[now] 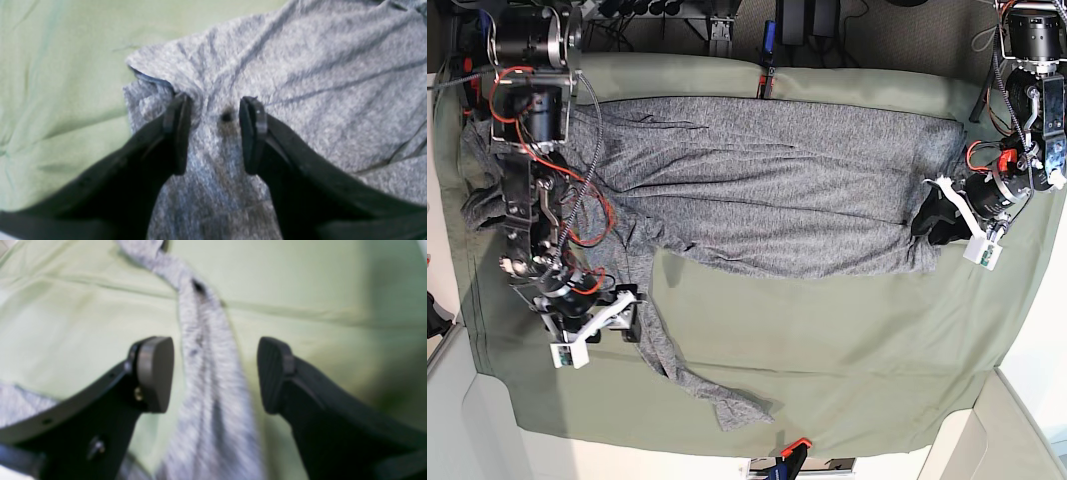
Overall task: Fold the T-shirt properly
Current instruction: 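Pull the grasped fabric across the shirt with the right gripper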
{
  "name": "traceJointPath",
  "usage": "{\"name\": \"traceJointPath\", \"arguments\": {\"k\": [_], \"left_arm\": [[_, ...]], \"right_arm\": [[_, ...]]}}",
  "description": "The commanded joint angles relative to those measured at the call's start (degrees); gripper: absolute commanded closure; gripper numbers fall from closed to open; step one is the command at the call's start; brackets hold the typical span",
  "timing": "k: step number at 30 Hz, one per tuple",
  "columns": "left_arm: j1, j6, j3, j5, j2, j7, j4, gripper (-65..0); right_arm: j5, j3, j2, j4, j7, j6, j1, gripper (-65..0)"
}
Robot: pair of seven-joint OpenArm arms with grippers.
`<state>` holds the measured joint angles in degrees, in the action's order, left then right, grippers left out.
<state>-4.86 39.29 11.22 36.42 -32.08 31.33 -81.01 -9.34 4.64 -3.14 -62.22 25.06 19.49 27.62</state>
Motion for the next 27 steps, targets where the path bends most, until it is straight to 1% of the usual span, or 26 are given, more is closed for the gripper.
{"name": "traceJointPath", "arguments": {"k": [1, 4, 6, 8, 11, 12, 13, 14, 16, 17, 18, 20, 22, 24, 27], "left_arm": [[0.85, 0.71, 0.48, 1.16, -1.11, -1.27, -0.92, -26.9], [0.87, 0.71, 0.48, 1.57, -1.11, -1.25, -0.90, -26.9], [0.87, 0.71, 0.48, 1.55, -1.11, -1.27, -0.90, -26.9], [0.87, 0.71, 0.48, 1.57, -1.11, -1.27, -0.90, -26.9], [0.87, 0.71, 0.48, 2.23, -1.09, -1.31, -0.90, -26.9], [0.87, 0.71, 0.48, 2.43, -1.09, -1.33, -0.90, -26.9], [0.90, 0.71, 0.48, 2.60, -1.09, -1.38, -0.90, -26.9], [0.90, 0.71, 0.48, 2.84, -1.09, -1.55, -0.90, -26.9], [0.90, 0.71, 0.48, 3.50, -1.09, -1.55, -0.90, -26.9], [0.90, 0.71, 0.48, 3.61, -1.09, -1.53, -0.90, -26.9], [0.90, 0.71, 0.48, 3.65, -1.11, -1.53, -0.90, -26.9], [0.92, 0.71, 0.48, 3.67, -1.14, -1.53, -0.90, -26.9], [1.22, 0.71, 0.48, 3.65, -1.18, -1.53, -0.92, -27.0], [1.88, 0.71, 0.48, 3.67, -1.18, -1.51, -0.92, -26.9], [2.36, 0.71, 0.48, 4.76, -1.16, -1.51, -1.22, -26.9]], "right_arm": [[1.16, -0.17, 0.59, 3.41, -2.16, -0.81, 3.06, -39.2], [3.39, -1.49, 1.64, 15.96, -4.81, -3.34, 7.52, -39.2], [3.41, -2.34, 1.77, 21.29, -5.86, -3.69, 9.18, -39.2], [4.79, -3.19, 1.75, 22.95, -6.47, -3.89, 9.31, -39.2], [6.43, -3.54, 1.73, 22.84, -6.49, -5.22, 8.72, -39.1], [6.43, -3.54, 1.73, 22.84, -6.49, -5.40, 8.72, -37.0], [6.40, -3.54, 1.73, 22.73, -6.51, -5.38, 8.76, -31.9], [6.40, -3.54, 1.75, 22.36, -6.51, -5.38, 8.74, -24.7], [6.38, -3.54, 1.97, 21.16, -6.43, -4.83, 8.72, -7.4], [6.36, -3.54, 2.05, 20.55, -6.38, -3.32, 8.72, 0.0], [6.16, -3.54, 2.16, 19.80, -5.92, -0.85, 8.72, 0.0], [3.89, -3.56, 2.38, 17.90, -3.43, 5.38, 8.68, 0.0], [0.57, -3.61, 3.10, 15.91, -0.87, 9.29, 8.68, 0.0], [-2.03, -3.61, 4.22, 13.09, 1.44, 10.86, 8.04, 0.0], [-5.75, -3.67, 5.92, 6.54, 4.83, 11.96, 5.31, 0.0]]}}
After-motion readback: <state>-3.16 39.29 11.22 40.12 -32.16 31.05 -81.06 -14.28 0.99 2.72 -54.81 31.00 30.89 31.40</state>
